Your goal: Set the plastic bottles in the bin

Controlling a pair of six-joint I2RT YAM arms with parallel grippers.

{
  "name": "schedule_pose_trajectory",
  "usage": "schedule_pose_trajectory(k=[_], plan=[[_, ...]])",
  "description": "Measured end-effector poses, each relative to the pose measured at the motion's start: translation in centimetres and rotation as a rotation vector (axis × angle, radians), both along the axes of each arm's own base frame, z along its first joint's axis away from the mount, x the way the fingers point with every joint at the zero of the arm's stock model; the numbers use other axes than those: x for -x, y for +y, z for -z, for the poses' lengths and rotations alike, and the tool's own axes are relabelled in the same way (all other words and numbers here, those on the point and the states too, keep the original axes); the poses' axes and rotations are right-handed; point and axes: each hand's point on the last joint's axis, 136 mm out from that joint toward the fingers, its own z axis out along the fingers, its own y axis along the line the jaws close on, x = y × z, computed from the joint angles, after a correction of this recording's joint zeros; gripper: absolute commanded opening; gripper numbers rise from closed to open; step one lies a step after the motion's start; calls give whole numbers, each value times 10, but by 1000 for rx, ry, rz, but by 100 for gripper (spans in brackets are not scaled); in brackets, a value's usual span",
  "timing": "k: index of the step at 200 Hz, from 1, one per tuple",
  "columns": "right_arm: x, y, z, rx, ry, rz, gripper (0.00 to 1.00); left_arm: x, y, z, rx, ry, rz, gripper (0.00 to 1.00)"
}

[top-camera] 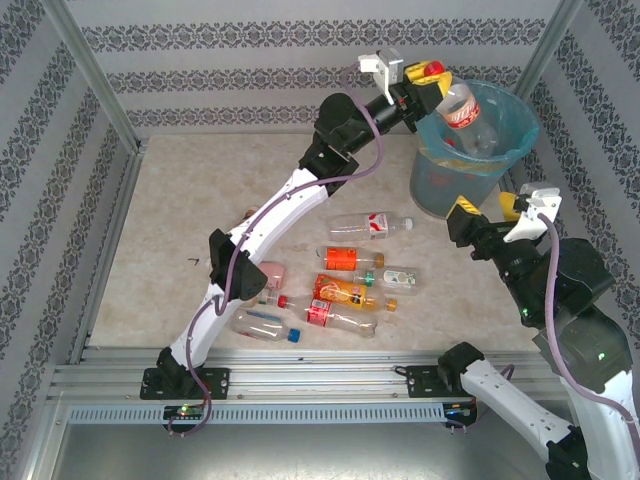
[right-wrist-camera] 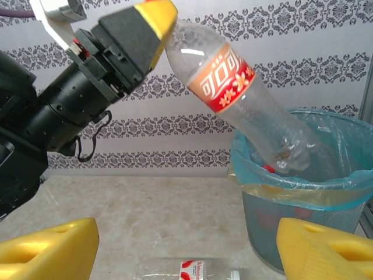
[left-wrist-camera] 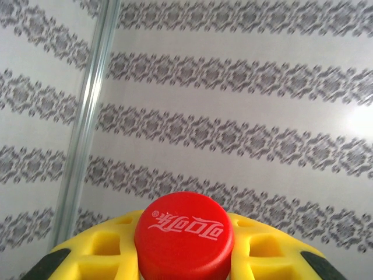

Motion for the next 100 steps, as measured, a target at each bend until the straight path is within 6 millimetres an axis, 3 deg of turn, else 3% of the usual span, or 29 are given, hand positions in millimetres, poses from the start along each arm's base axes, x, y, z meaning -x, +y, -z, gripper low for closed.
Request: schedule_pose_trajectory(k=[30,54,70,100], plan=[[3,0,-1,-4,-8,-11,79,1,15,-16,110,-65,-62,0],[8,-2,-4,-10,-20,-14,79,-11,23,-15,194,-112,-148,0],[10,-3,-5,-9,-29,-14,79,-25,20,1,205,-114,-205,0],[12,-4,-4,3,-27,-14,78,-51,0,47,119,-65,-272,0]])
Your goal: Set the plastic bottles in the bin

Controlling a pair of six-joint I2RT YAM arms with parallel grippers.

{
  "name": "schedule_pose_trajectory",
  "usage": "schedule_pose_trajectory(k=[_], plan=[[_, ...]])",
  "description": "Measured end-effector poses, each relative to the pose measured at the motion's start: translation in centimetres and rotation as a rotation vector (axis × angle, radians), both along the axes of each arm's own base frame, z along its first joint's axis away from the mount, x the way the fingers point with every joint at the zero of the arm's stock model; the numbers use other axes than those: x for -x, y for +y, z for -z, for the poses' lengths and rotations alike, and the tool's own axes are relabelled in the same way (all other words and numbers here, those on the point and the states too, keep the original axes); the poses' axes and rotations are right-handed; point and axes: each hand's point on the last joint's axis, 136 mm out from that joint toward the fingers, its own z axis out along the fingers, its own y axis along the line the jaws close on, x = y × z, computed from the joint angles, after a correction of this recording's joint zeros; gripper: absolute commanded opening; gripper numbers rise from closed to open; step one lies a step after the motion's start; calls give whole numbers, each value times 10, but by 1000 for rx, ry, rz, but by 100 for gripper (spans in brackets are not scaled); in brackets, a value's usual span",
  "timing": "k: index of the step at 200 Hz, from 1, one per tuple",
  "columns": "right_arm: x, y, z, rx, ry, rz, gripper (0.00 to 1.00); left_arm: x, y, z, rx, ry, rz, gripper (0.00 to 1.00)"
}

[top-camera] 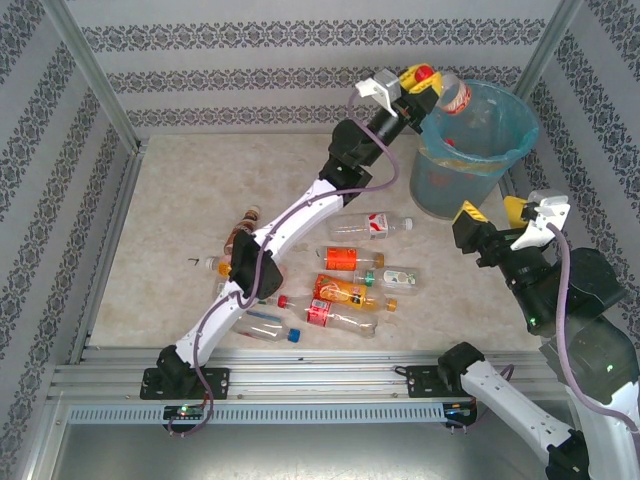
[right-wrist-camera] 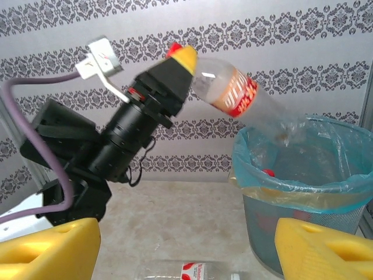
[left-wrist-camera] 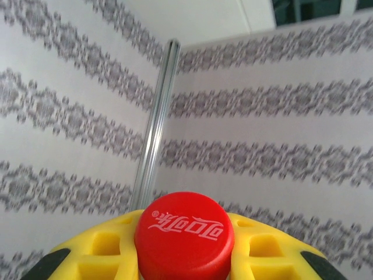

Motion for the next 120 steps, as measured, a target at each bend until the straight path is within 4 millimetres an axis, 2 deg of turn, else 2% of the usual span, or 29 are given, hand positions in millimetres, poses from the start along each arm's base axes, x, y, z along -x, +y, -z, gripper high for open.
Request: schedule_pose_trajectory(k=[28,32,40,44,54,61,96,120], plan=[[0,0,1,9,4,-1,77,-6,-17,23,-76,29,-19,2],[0,0,1,9,4,-1,77,-5,-19,25,-84,31,-21,13],[-1,1,2,10,6,-3,77,-4,-21,26,-94,30,-22,50],[-1,1,3,11,8,-4,77,-3,-22,27,-99,28,-25,64],[-2,2,5,10,14,-5,77,-2,-25,28,-106,27,-25,80],[-3,3,7,8,19,-8,77,-1,-26,29,-111,28,-24,85],[-8,7,14,-2,47,-11,77,-2,-30,33,-130,45,-21,87],[-13,9,18,-10,71,-9,78,-3,-33,37,-159,72,-17,84]])
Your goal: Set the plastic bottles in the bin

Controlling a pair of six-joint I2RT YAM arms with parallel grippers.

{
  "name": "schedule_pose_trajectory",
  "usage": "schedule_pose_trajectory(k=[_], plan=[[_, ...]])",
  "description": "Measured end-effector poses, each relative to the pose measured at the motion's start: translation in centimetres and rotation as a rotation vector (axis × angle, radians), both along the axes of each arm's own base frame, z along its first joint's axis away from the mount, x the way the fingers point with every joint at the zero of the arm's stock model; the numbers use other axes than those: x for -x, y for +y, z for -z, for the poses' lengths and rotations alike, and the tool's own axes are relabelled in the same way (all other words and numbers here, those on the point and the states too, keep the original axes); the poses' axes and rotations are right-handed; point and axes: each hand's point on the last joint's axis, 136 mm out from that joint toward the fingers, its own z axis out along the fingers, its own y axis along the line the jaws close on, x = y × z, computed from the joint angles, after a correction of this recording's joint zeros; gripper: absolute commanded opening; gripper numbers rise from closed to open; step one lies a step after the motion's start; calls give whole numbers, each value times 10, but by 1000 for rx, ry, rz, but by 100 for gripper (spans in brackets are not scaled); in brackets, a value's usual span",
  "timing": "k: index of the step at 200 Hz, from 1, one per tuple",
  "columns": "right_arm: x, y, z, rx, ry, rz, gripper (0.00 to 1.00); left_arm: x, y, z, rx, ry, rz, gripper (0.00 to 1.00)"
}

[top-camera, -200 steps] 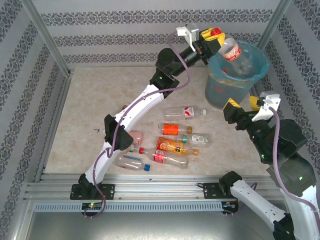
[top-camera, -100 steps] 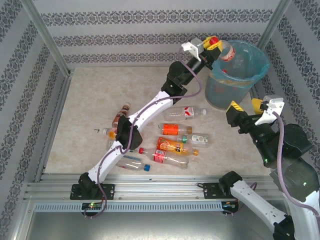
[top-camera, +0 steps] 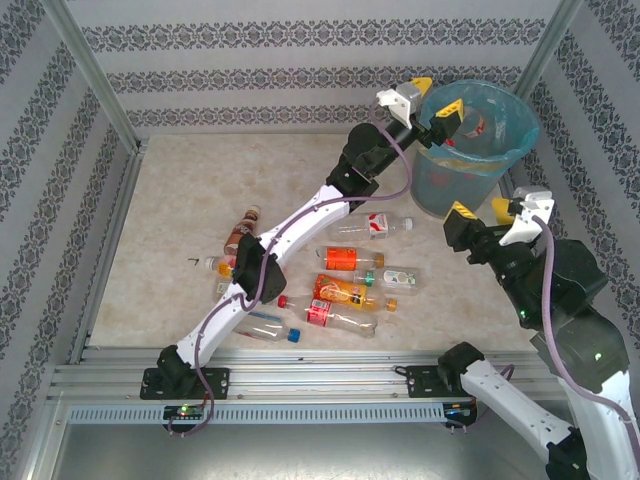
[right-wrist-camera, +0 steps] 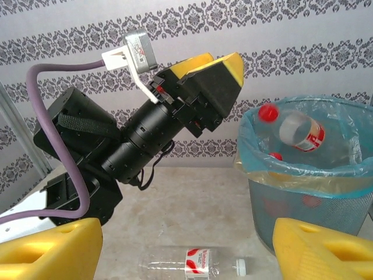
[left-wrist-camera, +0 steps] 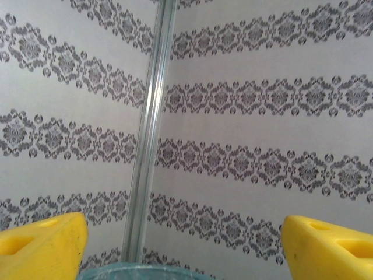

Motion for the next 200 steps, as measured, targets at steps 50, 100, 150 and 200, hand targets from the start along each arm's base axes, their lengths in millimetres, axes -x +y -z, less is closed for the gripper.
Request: schedule_pose_trajectory(k=[50,100,150,200], plan=[[-34,14,28,54,169,27,79,16,11,-31,-90,75,19,81],[-64,9,35,53,264,99,78,57,64,-97,-168,142,-37,81],[-95,37,31,10,316,9,74,71,126,-75,-368,353,-166,84],[-113,115,49,119,340,-232,73,83,221,43,-657,698,-307,83]])
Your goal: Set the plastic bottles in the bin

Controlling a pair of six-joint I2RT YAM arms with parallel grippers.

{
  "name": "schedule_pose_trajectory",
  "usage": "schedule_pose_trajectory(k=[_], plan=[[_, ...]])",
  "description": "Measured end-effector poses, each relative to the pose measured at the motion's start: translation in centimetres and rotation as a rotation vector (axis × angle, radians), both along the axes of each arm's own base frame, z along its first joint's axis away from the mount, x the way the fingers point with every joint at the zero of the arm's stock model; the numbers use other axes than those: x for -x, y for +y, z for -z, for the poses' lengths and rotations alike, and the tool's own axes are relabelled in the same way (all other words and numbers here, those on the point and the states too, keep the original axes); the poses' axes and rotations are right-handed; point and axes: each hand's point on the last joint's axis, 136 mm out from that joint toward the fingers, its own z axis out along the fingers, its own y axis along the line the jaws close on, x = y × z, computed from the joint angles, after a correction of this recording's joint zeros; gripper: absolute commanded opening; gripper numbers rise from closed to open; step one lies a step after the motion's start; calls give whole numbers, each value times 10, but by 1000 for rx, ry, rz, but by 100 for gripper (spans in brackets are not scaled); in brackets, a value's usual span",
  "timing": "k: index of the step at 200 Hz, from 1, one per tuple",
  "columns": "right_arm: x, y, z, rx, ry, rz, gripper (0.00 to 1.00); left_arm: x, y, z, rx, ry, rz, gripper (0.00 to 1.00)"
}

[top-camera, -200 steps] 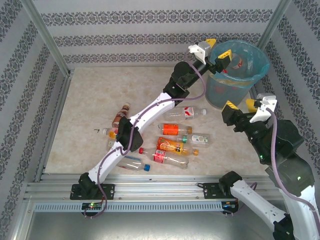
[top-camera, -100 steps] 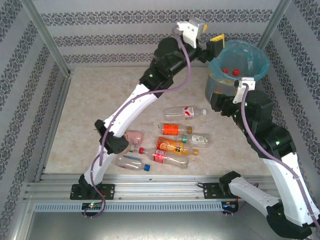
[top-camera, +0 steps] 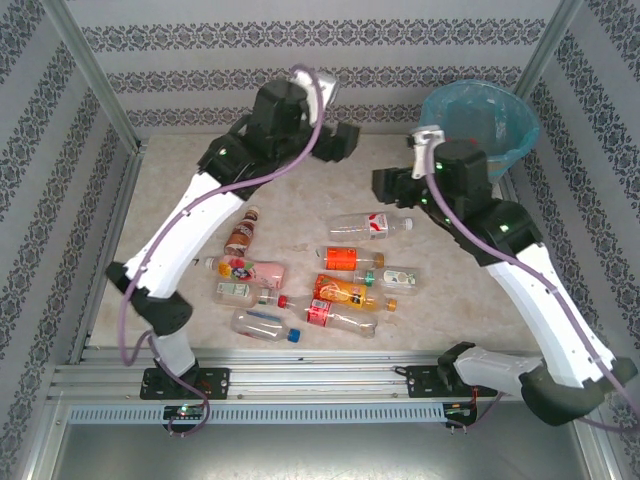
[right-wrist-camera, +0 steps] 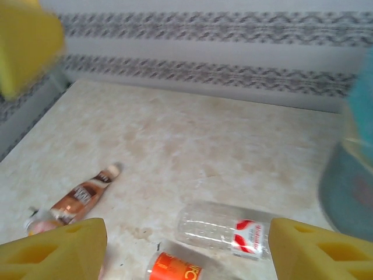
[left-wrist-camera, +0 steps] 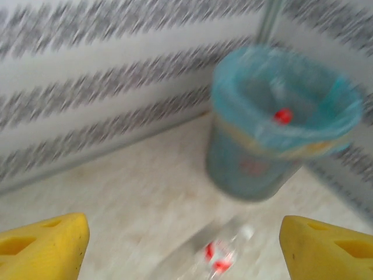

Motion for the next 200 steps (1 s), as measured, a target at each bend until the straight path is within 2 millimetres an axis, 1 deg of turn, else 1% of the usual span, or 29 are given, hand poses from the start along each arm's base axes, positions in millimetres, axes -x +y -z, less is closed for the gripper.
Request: schedule_pose_trajectory(k=[10,20,38,46,54,62,82,98,108,123,133,145,165,182,200], plan=[[-3,15,6,15,6,-52,73,8,28,26,-24,65,-43,81],[-7,28,15,37,19,-101,73,19,63,55,-27,140,-98,79],[-14,42,34,75,46,-152,72,36,122,95,-18,237,-209,79],[-17,45,44,91,66,-160,71,43,140,109,-15,267,-247,79],[-19,47,55,106,89,-162,70,49,151,122,-21,296,-267,80],[-22,49,68,121,118,-163,69,56,156,133,-28,322,-270,80],[-28,55,102,147,195,-173,65,74,159,166,-61,406,-245,80],[-29,65,131,155,262,-199,61,89,159,191,-89,474,-216,77],[-26,73,148,157,297,-236,60,101,158,205,-95,514,-187,77],[-14,90,175,159,348,-316,58,117,156,221,-93,564,-151,77],[-2,102,193,175,382,-382,59,127,156,231,-91,587,-138,77],[18,116,212,209,408,-470,61,138,158,241,-92,605,-131,79],[63,137,243,274,447,-625,62,149,165,250,-102,603,-145,80],[98,145,264,305,477,-718,62,150,172,251,-106,566,-169,80],[126,143,278,345,499,-772,63,147,177,248,-101,507,-201,81]])
